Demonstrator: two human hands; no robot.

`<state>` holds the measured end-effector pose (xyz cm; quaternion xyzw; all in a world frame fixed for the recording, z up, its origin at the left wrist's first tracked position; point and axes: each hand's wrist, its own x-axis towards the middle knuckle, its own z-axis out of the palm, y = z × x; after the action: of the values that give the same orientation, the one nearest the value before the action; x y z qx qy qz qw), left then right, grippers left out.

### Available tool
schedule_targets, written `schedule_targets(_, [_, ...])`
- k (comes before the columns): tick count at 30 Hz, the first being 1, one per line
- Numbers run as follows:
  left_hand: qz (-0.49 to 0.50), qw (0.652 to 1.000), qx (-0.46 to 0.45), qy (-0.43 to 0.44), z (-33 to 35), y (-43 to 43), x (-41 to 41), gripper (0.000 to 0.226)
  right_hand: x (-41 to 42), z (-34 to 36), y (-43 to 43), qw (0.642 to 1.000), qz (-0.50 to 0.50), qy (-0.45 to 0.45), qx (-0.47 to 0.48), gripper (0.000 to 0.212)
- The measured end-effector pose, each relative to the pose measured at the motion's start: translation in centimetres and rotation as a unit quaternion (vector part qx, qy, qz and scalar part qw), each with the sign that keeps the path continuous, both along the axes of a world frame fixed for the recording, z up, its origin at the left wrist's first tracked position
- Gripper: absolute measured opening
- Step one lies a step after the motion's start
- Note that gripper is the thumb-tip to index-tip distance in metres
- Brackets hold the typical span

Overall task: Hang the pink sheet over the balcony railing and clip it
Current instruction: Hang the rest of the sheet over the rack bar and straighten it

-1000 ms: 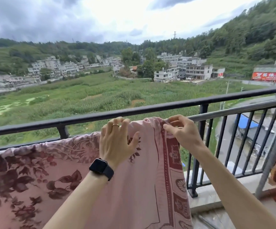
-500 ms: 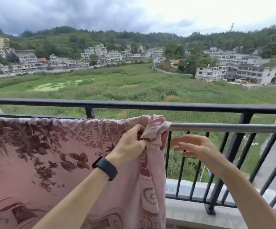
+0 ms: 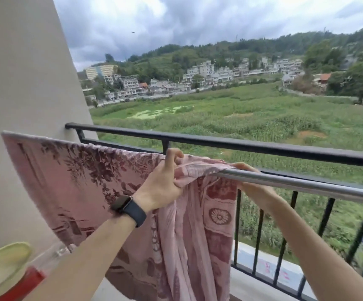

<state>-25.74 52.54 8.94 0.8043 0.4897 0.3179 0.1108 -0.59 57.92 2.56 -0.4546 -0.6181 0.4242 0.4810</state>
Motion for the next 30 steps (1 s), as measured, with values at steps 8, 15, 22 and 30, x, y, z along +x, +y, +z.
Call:
schedule_targets(8, [0.089, 0.994, -0.001, -0.061, 4.0, 3.1, -3.3, 0.013, -1.2, 2.9, 8.0, 0.964, 0.098, 0.239, -0.056, 0.011])
schedule_targets(15, [0.193, 0.976, -0.032, -0.097, 0.7, 5.6, -2.4, 0.027, -4.7, -1.1, 7.0, 0.981, -0.147, -0.025, 0.126, 0.022])
schedule_targets(22, [0.250, 0.935, 0.235, 0.089, 0.4, 3.6, 0.3, 0.032, -4.2, -3.8, 1.4, 0.997, 0.078, -0.012, 0.012, 0.039])
schedule_targets(30, [0.288, 0.936, 0.136, 0.149, 0.8, 2.2, 2.2, 0.032, -2.0, -0.8, 4.8, 0.991, 0.016, 0.107, 0.075, 0.004])
